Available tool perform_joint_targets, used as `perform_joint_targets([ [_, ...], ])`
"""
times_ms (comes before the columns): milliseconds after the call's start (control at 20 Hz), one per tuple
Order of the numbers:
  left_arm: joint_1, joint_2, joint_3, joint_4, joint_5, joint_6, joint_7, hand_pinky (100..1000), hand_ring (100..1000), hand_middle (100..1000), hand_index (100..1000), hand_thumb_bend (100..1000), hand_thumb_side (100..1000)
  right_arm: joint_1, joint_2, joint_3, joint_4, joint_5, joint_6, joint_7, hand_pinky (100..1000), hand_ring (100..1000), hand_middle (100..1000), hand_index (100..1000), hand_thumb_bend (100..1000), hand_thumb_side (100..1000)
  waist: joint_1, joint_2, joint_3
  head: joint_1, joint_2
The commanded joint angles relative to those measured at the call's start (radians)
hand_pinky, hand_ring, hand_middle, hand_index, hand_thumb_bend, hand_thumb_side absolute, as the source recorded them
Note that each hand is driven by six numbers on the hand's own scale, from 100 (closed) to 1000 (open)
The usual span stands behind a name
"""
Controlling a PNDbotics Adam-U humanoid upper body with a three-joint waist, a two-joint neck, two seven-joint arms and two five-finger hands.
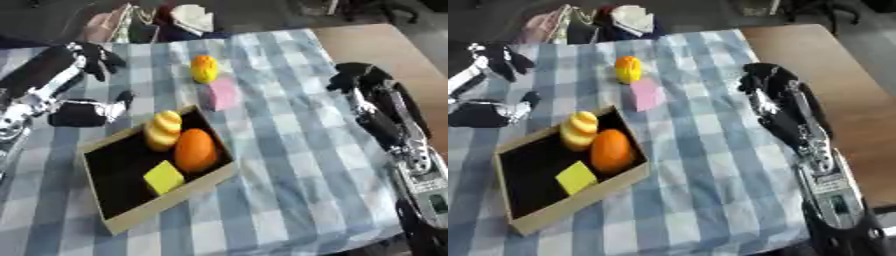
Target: Pick up objects on the table and place them in the box.
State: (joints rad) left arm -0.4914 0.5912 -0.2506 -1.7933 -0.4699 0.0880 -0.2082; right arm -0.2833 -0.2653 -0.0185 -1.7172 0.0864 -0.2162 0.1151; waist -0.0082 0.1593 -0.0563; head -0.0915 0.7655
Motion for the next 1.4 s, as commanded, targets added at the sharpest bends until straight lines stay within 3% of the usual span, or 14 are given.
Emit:
perform_joint_targets([
  [50,0.048,-0.007,0.075,-0.097,0.128,0.016,0.092,662,569,593,763,206,466,-0.069,-0.086,-0.008,0.025,0.043,0.0,-0.004,785,637,602,762,100,464,0.0,-0.016,0.009,-0.014,0.005],
  [250,0.151,-0.047,0.129,-0.154,0.215,0.019,0.182,648,552,573,746,175,493,-0.178,-0.164,0.014,0.098,0.095,-0.006,0.018,790,646,613,785,100,406,-0.003,-0.015,0.028,-0.024,0.005],
  [500,0.242,-0.124,0.173,-0.157,0.28,0.023,0.263,637,539,558,735,156,525,-0.318,-0.257,0.084,0.236,0.14,-0.036,0.095,798,680,667,827,100,340,-0.007,-0.011,0.057,-0.04,0.005],
  [700,0.278,-0.169,0.18,-0.153,0.288,0.018,0.276,636,538,557,734,155,542,-0.426,-0.295,0.15,0.387,0.195,-0.073,0.178,806,716,719,864,100,355,-0.009,-0.009,0.072,-0.055,0.005],
  [950,0.312,-0.235,0.181,-0.121,0.301,0.012,0.273,636,539,557,736,154,587,-0.554,-0.258,0.2,0.609,0.324,-0.131,0.308,838,800,819,918,100,371,-0.01,-0.007,0.083,-0.063,0.005],
  [1100,0.323,-0.265,0.18,-0.101,0.304,0.0,0.264,637,540,559,738,157,596,-0.62,-0.215,0.204,0.729,0.455,-0.18,0.379,851,836,859,937,100,372,-0.008,-0.004,0.089,-0.078,0.005],
  [1400,0.332,-0.301,0.175,-0.09,0.3,-0.018,0.244,640,542,561,741,161,613,-0.694,-0.142,0.155,0.899,0.684,-0.235,0.387,868,870,913,959,100,427,-0.003,0.001,0.106,-0.094,0.005],
])
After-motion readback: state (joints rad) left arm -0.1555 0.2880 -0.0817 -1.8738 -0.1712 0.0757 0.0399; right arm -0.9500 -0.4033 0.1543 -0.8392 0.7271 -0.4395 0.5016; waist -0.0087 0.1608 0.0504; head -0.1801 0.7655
